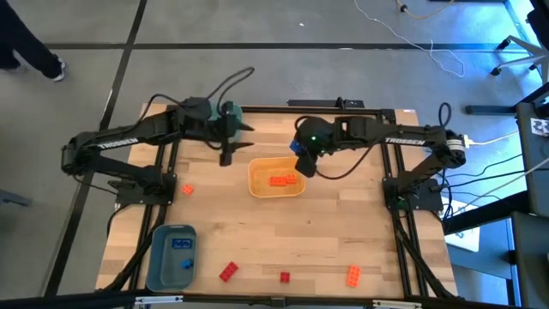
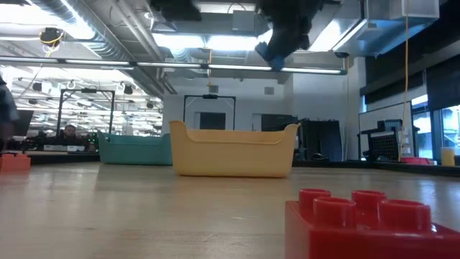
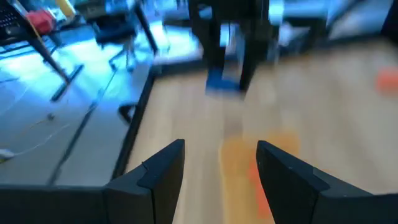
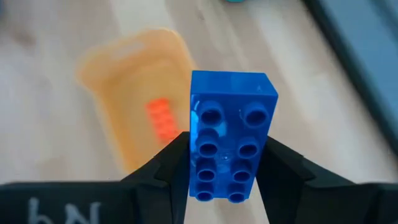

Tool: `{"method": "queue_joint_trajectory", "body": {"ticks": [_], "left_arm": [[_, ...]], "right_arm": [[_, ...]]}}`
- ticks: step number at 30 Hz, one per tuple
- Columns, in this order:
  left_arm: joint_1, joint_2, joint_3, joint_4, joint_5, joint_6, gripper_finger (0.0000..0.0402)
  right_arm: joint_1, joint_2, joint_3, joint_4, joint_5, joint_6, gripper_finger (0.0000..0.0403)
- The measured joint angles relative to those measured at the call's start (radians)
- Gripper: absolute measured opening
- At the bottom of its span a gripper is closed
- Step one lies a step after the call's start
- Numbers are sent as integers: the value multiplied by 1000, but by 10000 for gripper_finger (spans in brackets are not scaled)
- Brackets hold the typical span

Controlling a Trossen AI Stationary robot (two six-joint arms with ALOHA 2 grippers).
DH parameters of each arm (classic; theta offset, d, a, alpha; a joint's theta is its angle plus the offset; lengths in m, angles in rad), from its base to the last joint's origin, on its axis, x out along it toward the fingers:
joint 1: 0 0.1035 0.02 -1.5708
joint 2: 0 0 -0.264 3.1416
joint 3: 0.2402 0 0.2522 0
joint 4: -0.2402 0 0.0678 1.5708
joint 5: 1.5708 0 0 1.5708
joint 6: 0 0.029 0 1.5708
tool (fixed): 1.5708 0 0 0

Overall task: Sort & place blocks by color
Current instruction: Put the blue 8 stud game piece into the blue bin

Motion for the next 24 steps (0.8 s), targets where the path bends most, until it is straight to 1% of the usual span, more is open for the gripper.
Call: {"method": "queue_joint_trajectory", "body": {"ticks": [3, 5, 8, 11, 15, 17, 19, 24], "left_arm": [[7, 23, 0, 93, 77, -151, 192], [12, 37, 0, 132, 108, -259, 192], [19, 67, 0, 137, 118, -426, 192], [35, 99, 0, 138, 115, -562, 192], [66, 154, 0, 135, 115, -693, 192], [84, 180, 0, 138, 115, -783, 192], [104, 205, 0, 138, 118, -857, 192], [137, 236, 0, 205, 185, -934, 192]], "right_arm": [[15, 33, 0, 1, 105, -66, 143], [27, 56, 0, 10, 174, -122, 143], [46, 85, 0, 27, 278, -205, 143], [65, 109, 0, 76, 354, -281, 143], [86, 121, 0, 158, 419, -364, 143], [94, 121, 0, 190, 448, -390, 143], [98, 121, 0, 217, 460, -409, 143], [99, 121, 0, 232, 455, -437, 143]]}}
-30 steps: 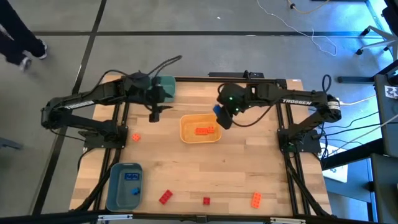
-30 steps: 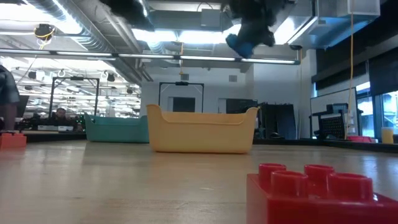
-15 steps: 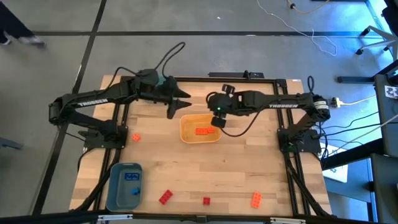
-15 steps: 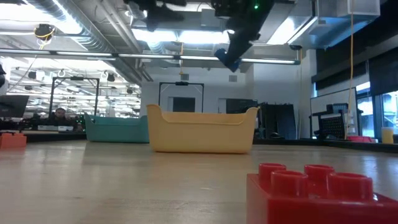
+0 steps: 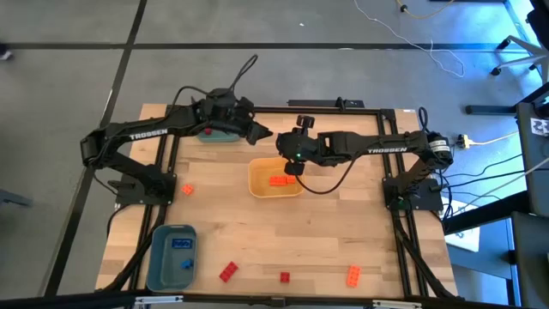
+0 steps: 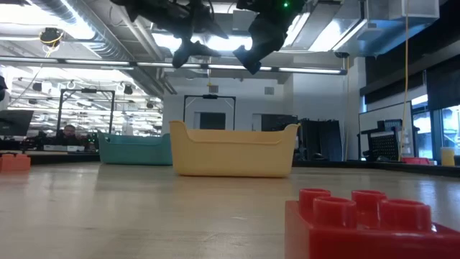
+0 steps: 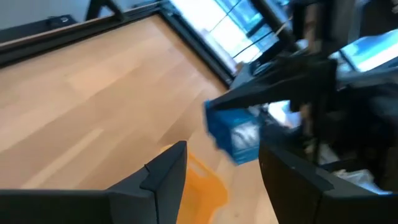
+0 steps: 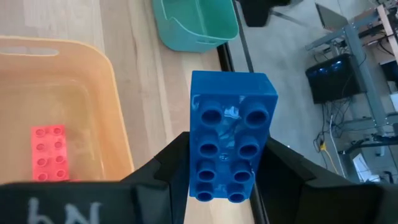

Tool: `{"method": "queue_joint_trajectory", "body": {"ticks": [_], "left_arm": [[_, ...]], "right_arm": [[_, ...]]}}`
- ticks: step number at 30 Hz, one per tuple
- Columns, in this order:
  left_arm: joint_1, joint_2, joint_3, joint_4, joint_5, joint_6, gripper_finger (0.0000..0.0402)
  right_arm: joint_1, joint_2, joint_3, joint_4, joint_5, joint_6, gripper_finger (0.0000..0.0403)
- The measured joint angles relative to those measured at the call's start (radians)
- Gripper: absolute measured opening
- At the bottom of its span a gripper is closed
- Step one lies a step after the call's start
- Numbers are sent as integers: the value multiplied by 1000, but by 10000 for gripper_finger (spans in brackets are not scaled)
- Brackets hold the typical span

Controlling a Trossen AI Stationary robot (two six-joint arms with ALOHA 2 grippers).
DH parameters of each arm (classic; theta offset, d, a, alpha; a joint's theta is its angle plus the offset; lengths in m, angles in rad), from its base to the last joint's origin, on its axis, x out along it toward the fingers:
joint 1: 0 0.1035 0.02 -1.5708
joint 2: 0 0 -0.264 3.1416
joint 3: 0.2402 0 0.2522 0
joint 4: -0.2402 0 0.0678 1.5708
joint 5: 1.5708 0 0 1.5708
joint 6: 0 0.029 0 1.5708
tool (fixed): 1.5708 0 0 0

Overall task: Sort & place blocks by color
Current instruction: Put the blue 8 stud game piece into the blue bin

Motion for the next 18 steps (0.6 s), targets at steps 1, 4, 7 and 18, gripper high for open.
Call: {"method": "queue_joint_trajectory", "body": {"ticks": [1, 4, 7, 18], "left_arm": [[0, 2, 0, 17, 11, -8, 192], [-4, 4, 0, 32, 17, -18, 192], [-14, 4, 0, 36, 7, -18, 192], [-50, 4, 0, 33, -112, 11, 192]], "right_arm": [[0, 0, 0, 0, -2, 0, 143], [0, 0, 0, 3, -2, -1, 143], [0, 0, 0, 2, -14, -2, 143], [-3, 0, 0, 2, -31, -5, 143]]}}
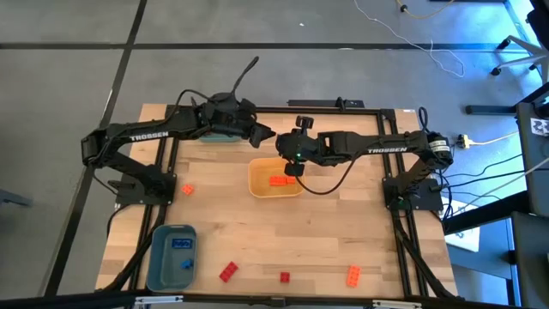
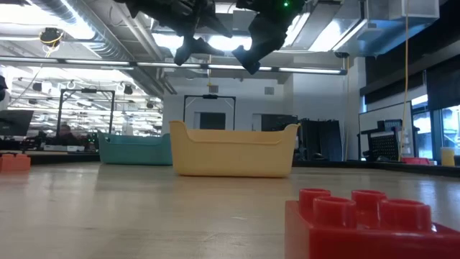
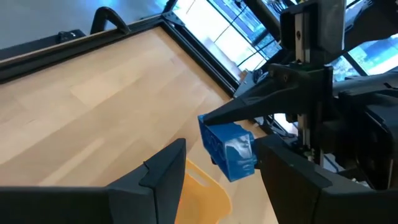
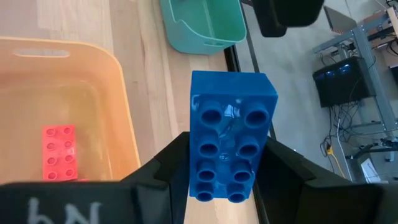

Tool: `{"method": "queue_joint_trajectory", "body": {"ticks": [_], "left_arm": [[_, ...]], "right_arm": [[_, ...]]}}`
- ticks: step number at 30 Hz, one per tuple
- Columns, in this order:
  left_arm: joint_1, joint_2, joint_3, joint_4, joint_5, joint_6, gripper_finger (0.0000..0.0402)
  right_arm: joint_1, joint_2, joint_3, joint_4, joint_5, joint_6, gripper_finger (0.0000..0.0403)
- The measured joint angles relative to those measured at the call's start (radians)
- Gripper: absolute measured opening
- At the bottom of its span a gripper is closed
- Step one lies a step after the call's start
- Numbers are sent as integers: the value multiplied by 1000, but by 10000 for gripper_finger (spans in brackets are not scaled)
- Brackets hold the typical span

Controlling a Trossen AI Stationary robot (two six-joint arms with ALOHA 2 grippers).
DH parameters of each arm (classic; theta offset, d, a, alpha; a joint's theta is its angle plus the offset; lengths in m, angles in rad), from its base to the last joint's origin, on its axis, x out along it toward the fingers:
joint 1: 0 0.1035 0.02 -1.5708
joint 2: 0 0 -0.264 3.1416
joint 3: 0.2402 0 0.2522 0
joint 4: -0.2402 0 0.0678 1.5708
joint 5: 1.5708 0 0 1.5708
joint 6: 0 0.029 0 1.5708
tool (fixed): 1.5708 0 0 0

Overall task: Sort & place blocks by color
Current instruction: Put the blue 8 stud game piece into the blue bin

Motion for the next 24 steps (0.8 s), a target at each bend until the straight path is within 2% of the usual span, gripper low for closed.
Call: {"method": "queue_joint_trajectory", "body": {"ticks": [6, 12, 24], "left_arm": [[-19, 41, -1, -1, 25, 1, 192], [-23, 104, 1, 112, 81, 0, 192], [-32, 123, 1, 148, 68, -5, 192]], "right_arm": [[0, 0, 0, 0, -9, 0, 143], [0, -1, 0, -8, -8, 2, 143], [0, -2, 2, 21, -42, 2, 143]]}}
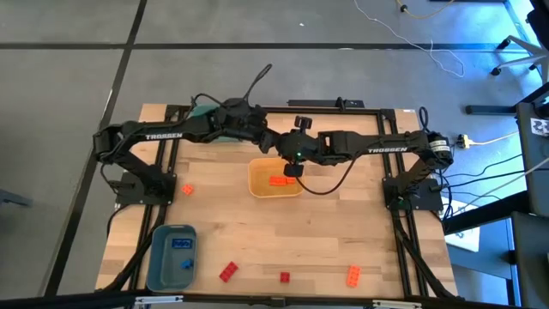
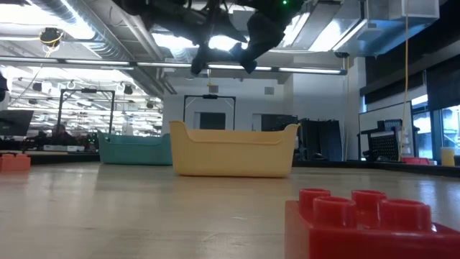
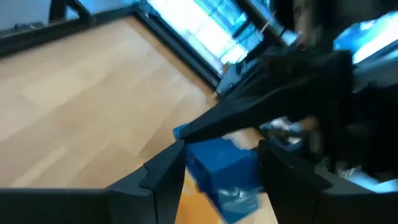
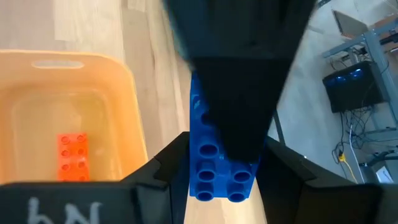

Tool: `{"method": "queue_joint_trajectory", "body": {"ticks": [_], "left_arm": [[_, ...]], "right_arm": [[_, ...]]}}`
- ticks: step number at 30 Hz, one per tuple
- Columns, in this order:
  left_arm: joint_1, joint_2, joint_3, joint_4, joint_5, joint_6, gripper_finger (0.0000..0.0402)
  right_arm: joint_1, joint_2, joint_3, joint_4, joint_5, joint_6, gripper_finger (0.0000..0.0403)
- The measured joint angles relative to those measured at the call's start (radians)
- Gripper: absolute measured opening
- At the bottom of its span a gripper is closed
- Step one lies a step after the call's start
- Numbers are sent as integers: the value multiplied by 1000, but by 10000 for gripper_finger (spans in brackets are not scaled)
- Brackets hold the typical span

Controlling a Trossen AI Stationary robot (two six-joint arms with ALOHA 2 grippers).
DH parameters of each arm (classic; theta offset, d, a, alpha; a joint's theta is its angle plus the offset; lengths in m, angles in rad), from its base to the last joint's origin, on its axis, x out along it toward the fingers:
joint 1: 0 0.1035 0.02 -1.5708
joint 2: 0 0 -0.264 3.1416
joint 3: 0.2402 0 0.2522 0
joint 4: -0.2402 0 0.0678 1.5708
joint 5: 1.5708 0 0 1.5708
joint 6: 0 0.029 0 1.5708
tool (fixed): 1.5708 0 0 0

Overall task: Sort & place blocks by color
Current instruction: Put the blue 8 stud game piece into the blue bin

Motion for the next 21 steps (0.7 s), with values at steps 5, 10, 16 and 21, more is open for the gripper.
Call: {"method": "queue_joint_trajectory", "body": {"ticks": [5, 10, 16, 21], "left_arm": [[-9, 27, 0, 0, 10, -5, 192], [-11, 28, 0, 2, -27, 15, 167], [-10, 28, 0, -2, -43, 47, 82], [-10, 28, 0, -1, -44, 68, 82]], "right_arm": [[0, 1, -2, 3, -3, -2, 143], [-1, 1, -2, 4, 3, 1, 143], [-2, 1, -2, -1, 19, 1, 143], [-1, 1, -2, 1, 21, 2, 152]]}}
